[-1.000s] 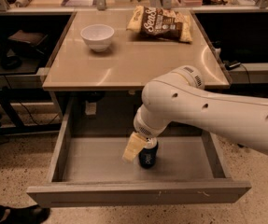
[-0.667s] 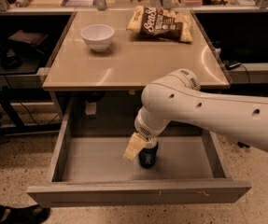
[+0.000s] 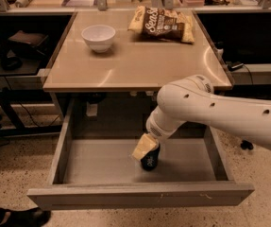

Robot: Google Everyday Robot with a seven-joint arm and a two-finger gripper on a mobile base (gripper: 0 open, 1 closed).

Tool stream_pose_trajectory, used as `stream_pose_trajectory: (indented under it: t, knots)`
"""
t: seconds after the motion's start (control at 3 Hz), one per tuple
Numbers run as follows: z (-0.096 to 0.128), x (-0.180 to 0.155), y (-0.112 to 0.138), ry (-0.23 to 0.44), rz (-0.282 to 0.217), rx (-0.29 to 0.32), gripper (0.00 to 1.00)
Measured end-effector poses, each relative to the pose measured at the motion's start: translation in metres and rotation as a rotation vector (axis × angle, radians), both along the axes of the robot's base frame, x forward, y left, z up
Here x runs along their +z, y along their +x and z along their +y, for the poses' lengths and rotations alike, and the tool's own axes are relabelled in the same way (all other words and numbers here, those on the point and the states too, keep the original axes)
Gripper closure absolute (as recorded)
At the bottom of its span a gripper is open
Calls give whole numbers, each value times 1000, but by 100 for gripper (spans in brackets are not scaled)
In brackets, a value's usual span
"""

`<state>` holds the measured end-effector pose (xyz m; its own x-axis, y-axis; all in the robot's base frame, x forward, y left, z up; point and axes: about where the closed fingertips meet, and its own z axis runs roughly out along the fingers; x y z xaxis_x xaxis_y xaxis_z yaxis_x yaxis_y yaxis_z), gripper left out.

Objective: Pick pepsi can from top drawer and place on counter

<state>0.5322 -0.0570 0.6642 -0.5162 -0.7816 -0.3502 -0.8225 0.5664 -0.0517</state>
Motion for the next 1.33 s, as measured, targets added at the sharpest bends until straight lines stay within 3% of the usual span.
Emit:
stream_pose_trajectory:
  t: [0.33,1.33]
  knots:
    - [0,0,0,0,0,0,19]
    - [0,0,0,-1,-1,0,89]
